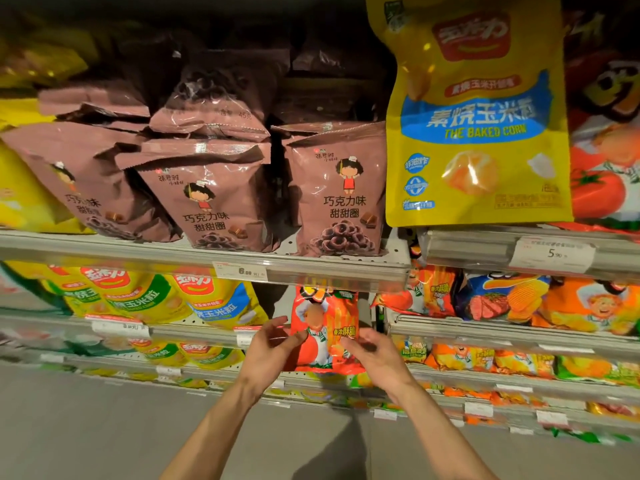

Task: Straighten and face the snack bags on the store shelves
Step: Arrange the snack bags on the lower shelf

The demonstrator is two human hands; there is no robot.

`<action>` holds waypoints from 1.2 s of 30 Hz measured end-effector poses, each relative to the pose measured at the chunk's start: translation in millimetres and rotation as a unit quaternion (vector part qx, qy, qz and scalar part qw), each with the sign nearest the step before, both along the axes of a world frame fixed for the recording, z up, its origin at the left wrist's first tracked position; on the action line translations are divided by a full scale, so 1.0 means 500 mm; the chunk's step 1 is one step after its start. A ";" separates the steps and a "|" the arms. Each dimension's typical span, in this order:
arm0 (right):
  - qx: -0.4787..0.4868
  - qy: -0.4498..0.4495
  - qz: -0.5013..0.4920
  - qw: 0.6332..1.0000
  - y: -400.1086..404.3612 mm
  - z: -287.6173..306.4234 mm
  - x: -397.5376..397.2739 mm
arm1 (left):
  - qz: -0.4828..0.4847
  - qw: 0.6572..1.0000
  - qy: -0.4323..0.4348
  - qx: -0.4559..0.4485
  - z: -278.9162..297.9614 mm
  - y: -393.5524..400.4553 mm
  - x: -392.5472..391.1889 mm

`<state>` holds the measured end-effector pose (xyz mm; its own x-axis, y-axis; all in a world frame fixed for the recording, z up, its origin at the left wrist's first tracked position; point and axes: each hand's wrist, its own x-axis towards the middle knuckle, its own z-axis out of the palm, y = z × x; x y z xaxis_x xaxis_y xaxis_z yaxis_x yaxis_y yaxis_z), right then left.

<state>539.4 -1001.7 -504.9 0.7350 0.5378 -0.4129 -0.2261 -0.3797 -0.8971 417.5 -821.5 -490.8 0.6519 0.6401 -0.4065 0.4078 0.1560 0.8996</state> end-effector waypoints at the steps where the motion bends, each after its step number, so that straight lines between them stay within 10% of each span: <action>1: -0.006 -0.006 0.007 1.000 -0.006 0.000 -0.005 | -0.012 1.000 0.015 0.013 0.006 -0.005 -0.004; 36: -0.009 -0.140 -0.157 0.978 -0.342 0.137 -0.146 | -0.234 0.963 -0.113 0.072 0.099 -0.255 -0.048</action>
<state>466.4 -1172.6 -436.2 0.9483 0.2625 -0.1785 -0.0797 -0.3476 -0.9342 393.3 -948.8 -441.3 0.9441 0.2935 -0.1501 0.1950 -0.1302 0.9721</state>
